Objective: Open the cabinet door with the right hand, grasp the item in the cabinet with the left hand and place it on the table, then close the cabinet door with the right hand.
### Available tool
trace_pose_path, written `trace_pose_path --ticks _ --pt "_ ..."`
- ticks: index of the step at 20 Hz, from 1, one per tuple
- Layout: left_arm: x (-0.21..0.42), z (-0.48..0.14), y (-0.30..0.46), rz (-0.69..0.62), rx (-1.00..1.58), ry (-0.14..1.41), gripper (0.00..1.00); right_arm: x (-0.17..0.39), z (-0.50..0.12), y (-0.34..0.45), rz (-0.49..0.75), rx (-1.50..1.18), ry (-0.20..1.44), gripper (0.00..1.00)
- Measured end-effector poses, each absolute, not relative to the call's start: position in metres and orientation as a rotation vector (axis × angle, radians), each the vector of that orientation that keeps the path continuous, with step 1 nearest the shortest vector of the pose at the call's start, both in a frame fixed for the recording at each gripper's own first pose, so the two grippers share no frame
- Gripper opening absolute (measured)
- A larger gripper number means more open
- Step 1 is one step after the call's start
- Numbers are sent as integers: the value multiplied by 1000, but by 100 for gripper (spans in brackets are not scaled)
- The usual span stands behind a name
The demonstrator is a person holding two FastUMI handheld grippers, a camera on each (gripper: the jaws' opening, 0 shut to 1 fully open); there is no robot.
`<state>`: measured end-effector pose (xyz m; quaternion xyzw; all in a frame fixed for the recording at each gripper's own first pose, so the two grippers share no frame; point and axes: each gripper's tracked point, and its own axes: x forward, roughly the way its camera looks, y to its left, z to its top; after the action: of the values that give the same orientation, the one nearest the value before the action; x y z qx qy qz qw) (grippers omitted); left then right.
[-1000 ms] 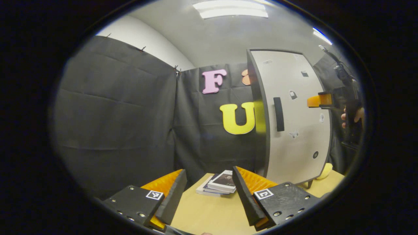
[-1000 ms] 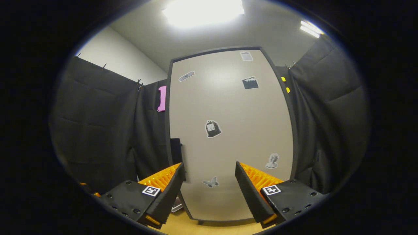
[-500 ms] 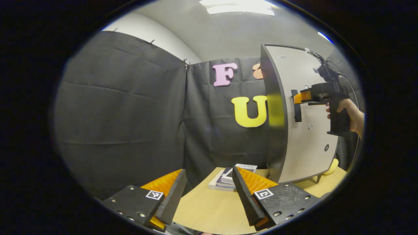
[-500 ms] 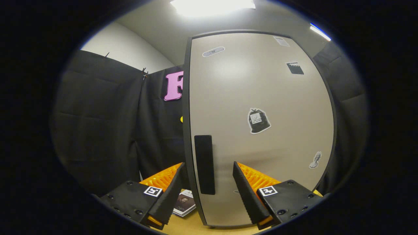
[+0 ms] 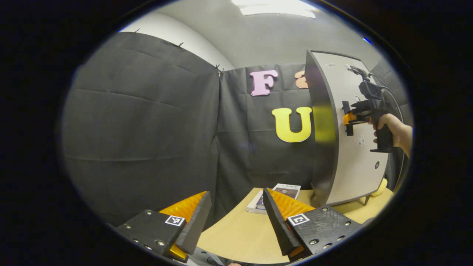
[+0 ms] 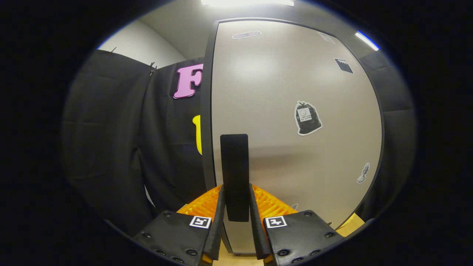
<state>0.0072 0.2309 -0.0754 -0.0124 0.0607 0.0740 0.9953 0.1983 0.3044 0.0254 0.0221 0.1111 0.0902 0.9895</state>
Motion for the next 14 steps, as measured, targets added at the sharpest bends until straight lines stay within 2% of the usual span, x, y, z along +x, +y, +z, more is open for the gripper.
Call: trace_pose_path --ticks 2,3,4,5,9,10,11,14 --pt "9 -76 231 140 -39 118 85 202 24 305 173 45 248 36" --pt "11 -75 229 135 -43 113 86 202 23 305 168 47 266 39" --pt "13 -74 228 127 -45 110 86 202 22 306 164 55 280 36" --pt "16 -74 224 117 -45 108 86 201 22 305 163 62 291 39" --pt "21 -59 207 75 -47 90 86 197 23 304 192 17 286 12" --pt "20 -54 201 63 -47 81 85 192 27 306 213 20 281 12" --pt "20 -50 194 49 -45 72 85 184 29 307 235 22 279 7" --pt "24 -44 173 9 -33 61 85 160 39 302 285 47 266 8"
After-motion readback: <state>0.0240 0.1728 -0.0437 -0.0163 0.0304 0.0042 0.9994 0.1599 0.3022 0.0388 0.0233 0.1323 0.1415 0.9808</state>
